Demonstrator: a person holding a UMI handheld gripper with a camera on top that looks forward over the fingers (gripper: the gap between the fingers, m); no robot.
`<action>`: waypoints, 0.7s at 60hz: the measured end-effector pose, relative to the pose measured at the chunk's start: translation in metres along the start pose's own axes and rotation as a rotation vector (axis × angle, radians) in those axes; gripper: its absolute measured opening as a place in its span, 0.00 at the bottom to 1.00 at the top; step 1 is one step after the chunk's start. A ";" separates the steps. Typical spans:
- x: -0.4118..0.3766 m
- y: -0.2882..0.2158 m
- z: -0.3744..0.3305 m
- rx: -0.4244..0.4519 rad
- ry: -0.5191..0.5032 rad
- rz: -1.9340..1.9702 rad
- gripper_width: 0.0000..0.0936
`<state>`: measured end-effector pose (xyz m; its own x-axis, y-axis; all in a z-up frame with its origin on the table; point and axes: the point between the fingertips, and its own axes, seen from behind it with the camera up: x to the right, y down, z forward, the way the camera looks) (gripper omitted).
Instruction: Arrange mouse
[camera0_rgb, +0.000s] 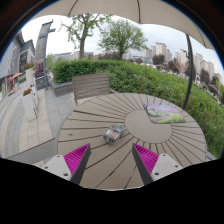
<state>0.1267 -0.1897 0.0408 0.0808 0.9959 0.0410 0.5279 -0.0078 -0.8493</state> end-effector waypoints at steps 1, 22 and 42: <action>-0.003 0.000 0.004 0.002 -0.002 0.002 0.92; -0.011 0.001 0.082 -0.012 -0.040 0.043 0.92; -0.018 -0.017 0.133 -0.054 -0.070 0.073 0.92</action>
<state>0.0037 -0.1951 -0.0153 0.0622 0.9964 -0.0582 0.5675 -0.0832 -0.8192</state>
